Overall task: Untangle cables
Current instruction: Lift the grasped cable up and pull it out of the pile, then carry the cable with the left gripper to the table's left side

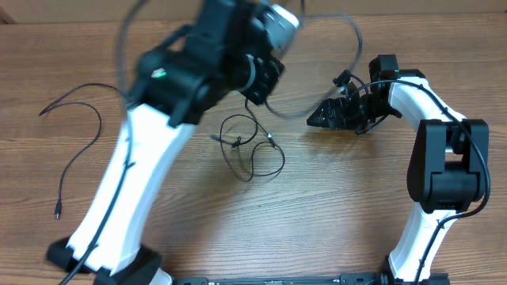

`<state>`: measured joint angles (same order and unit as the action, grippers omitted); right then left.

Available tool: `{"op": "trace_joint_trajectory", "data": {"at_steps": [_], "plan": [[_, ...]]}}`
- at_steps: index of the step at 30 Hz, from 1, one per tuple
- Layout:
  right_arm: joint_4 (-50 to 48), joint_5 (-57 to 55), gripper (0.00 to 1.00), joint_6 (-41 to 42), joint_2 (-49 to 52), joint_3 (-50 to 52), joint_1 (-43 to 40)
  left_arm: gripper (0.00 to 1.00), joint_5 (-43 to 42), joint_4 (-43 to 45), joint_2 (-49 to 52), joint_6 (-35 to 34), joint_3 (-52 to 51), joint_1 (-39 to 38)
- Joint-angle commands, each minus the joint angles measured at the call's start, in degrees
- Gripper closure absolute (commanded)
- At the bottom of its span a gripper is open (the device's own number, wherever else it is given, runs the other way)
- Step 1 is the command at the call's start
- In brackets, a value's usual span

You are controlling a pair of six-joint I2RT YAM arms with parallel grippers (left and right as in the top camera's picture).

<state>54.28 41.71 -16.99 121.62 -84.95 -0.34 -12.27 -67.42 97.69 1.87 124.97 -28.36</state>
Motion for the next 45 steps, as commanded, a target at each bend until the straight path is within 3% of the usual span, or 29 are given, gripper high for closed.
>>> {"op": "trace_joint_trajectory", "data": {"at_steps": [1, 6, 14, 19, 22, 27, 45], "plan": [[-0.02, 0.31, 0.0, -0.66, 0.74, 0.2, 0.28, 0.96, -0.87, 1.66, -3.58, -15.39, 1.31, 3.04], [-0.02, 0.31, 0.0, -0.66, 0.74, 0.2, 0.28, 0.96, -0.96, 1.25, -4.0, -27.82, 0.9, 4.72], [-0.02, 0.31, 0.0, -0.63, 0.74, 0.2, 0.28, 0.96, -0.85, 0.63, -3.08, -29.42, -0.11, 4.79], [-0.02, 0.31, 0.0, -0.63, 0.74, 0.2, 0.28, 0.96, -0.68, -0.11, -2.93, -44.28, -0.11, 4.74], [-0.04, 0.31, 0.0, -0.66, 0.74, 0.2, 0.28, 0.96, 0.72, -2.14, -2.03, -49.7, -0.28, 3.82], [-0.02, 0.31, 0.0, -0.63, 0.74, 0.2, 0.28, 0.96, 2.78, -3.98, 1.18, -49.86, -2.05, 1.55], [0.0, 0.31, 0.0, -0.63, 0.74, 0.2, 0.28, 0.96, -8.9, 0.68, 11.89, -50.34, -3.17, 1.53]]}}
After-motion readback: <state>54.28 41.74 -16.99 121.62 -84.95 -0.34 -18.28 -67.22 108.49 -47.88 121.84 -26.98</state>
